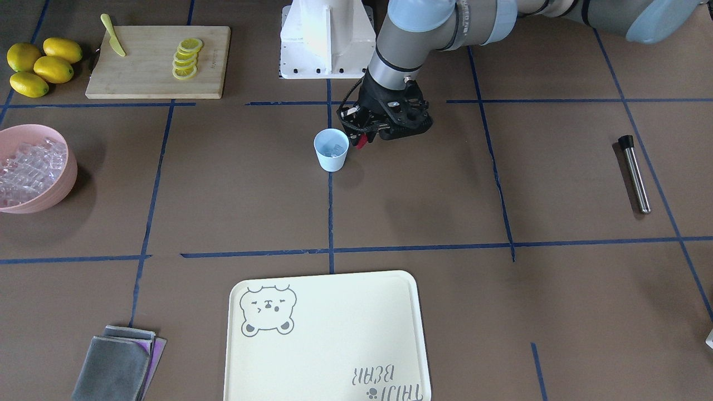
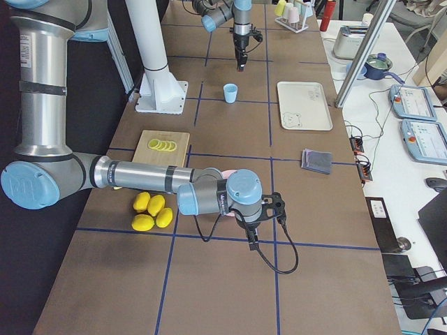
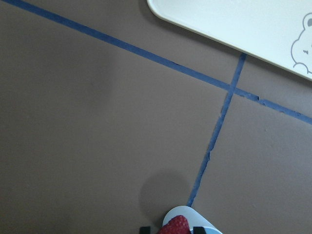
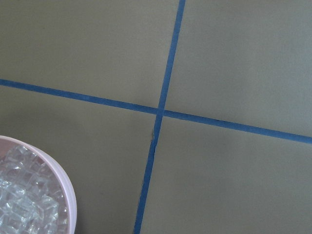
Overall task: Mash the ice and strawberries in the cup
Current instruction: 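Lift the strawberry with the left gripper and carry it over the cup, then lower the left gripper and release the strawberry into the light-blue cup, then move the left gripper back toward the metal rod near the table edge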
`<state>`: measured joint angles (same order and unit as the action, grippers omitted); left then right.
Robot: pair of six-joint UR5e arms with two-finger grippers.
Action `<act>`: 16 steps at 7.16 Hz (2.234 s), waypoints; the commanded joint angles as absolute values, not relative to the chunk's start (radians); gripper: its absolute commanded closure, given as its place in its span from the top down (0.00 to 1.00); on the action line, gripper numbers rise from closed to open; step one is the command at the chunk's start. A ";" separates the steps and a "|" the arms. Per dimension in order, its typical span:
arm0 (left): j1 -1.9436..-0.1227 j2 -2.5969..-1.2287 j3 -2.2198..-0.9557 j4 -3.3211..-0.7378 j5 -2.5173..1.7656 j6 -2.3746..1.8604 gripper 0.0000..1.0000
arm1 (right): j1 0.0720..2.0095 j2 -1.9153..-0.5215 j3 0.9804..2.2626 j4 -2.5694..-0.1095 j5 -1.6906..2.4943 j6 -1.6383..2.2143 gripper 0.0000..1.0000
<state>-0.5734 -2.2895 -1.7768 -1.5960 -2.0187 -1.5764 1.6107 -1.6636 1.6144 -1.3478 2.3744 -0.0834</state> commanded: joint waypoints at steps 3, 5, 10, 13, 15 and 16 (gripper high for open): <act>-0.468 -2.312 -1.697 -1.687 -1.934 -1.608 0.00 | 1.611 -1.663 1.618 -1.347 2.379 -0.080 0.99; -0.462 -2.312 -1.677 -1.718 -1.934 -1.618 0.04 | 1.611 -1.663 1.620 -1.347 2.379 -0.080 0.99; -0.460 -2.310 -1.698 -1.713 -1.934 -1.611 1.00 | 1.611 -1.660 1.621 -1.347 2.381 -0.080 0.99; -0.540 -2.292 -1.790 -1.605 -1.994 -1.553 1.00 | 1.611 -1.657 1.620 -1.347 2.381 -0.080 0.99; -0.616 -2.206 -1.929 -1.420 -2.022 -1.334 1.00 | 1.611 -1.649 1.621 -1.354 2.390 -0.080 0.99; -0.667 -2.134 -1.965 -1.411 -2.052 -1.250 1.00 | 1.611 -1.646 1.621 -1.356 2.422 -0.081 0.99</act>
<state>-0.6098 -2.2106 -1.9072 -1.4554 -2.0218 -1.3599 1.6107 -1.6505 1.6207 -1.3524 2.3948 -0.0801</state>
